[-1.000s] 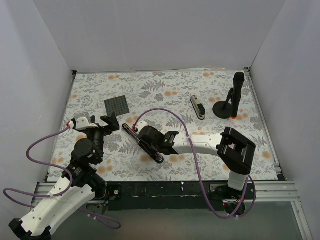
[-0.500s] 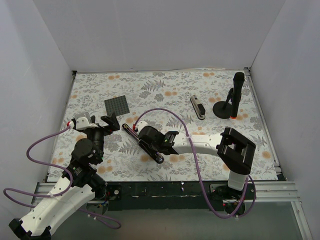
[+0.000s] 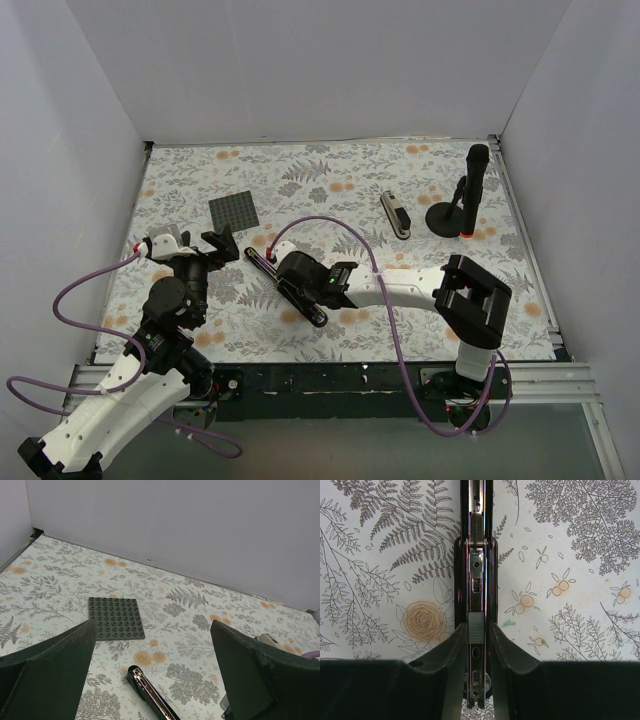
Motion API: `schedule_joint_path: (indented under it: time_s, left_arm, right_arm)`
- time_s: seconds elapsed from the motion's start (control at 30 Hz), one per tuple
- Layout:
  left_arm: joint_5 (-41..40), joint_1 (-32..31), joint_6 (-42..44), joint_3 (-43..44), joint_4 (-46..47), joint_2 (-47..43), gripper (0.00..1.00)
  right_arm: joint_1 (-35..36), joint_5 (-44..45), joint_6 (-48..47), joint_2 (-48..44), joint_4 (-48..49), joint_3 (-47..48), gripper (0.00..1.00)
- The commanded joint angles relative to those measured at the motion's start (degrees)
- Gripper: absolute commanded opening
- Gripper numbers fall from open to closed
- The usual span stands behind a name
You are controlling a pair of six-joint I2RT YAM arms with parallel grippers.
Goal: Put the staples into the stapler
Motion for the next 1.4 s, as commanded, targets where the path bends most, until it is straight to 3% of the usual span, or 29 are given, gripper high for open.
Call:
schedule_joint_path:
  time_s: [0.0,0.13,0.3,0.5,0.7,0.97,1.1,1.37]
  left_arm:
    - [0.16,0.38,0.01,0.25,-0.07,-0.28,0.98]
    - [0.25,0.38,-0.08,0.25,-0.07,-0.20,0.98]
    - [0.60,0.38,-0.34,0.34,-0.07,0.42,0.98]
    - [0.95,0.38,-2.27,0.95,-2.53,3.22,0.98]
    - [1.82,0.73,-7.63,3.32,-6.66,9.64,0.98]
    - [3.14,1.26,-15.09,5.61,-11.14,18.95,0.98]
    - [5.69,1.87,-20.18,6.75,-12.82,24.31,0.98]
    - [11.48,7.66,-28.37,11.41,-18.97,36.18,0.98]
  right_arm:
    - [-0.22,-0.21,0.55,-0.41,-0.91,1.64,0.32]
    - [-0.22,-0.64,0.55,-2.17,0.14,0.77,0.35]
    - [-0.31,-1.35,0.11,-8.91,6.37,-4.67,0.46]
    - [-0.22,-2.92,-2.17,-19.20,20.93,-18.20,0.57]
    - [-0.22,-6.53,-6.74,-23.35,33.26,-31.48,0.66]
    - [-0.22,-7.94,-11.66,-26.34,66.54,-50.38,0.69]
    - [-0.04,-8.82,-13.95,-23.89,74.74,-53.90,0.68]
    - [0.13,-9.70,-14.83,-20.20,79.06,-53.56,0.65]
